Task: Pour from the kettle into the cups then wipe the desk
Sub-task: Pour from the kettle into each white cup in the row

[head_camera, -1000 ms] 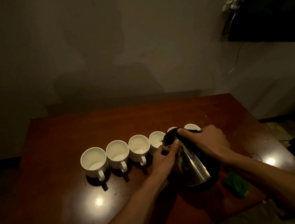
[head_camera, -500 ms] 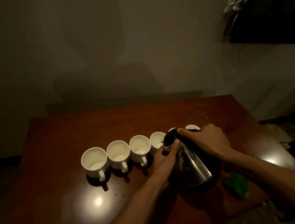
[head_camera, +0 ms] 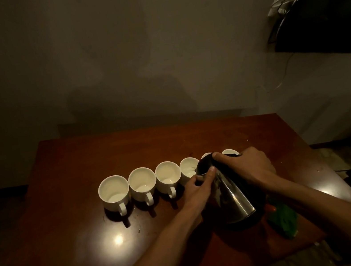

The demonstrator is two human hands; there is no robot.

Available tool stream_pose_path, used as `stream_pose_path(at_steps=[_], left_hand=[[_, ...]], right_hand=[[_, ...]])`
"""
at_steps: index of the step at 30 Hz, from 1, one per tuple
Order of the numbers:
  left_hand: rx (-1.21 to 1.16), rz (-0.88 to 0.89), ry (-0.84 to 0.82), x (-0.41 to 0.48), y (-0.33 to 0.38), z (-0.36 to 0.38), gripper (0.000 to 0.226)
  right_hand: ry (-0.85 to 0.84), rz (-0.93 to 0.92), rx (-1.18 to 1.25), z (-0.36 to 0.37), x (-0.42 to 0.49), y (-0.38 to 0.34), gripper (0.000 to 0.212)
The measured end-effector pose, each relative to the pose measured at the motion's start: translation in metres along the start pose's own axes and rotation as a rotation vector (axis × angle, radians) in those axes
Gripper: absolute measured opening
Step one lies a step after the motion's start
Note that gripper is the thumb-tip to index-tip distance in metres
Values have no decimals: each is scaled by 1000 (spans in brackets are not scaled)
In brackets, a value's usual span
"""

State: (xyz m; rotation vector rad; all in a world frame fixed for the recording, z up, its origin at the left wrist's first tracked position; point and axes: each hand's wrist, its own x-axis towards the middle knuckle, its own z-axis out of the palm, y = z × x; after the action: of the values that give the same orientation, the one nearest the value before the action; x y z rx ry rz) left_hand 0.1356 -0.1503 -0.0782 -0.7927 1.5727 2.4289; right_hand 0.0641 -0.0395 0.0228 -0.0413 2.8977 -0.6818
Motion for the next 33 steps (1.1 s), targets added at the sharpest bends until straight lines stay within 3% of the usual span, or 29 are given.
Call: stream_pose_path(at_steps=[6,12,27,33], left_hand=[[-8,-16,-4,0,2,1,68],[-4,-7,4,2,-2,1,84],[-15,-35,8,2,1,1,81],[-31,-32,4,4,-1,0,91]], right_hand=[[-21,-7,7,-1,2,0,63],[-22,-1,0,0,3,0,63],[-24,0,-38,-3,2,-4,63],[-44,7,-56,-3,3,-6,66]])
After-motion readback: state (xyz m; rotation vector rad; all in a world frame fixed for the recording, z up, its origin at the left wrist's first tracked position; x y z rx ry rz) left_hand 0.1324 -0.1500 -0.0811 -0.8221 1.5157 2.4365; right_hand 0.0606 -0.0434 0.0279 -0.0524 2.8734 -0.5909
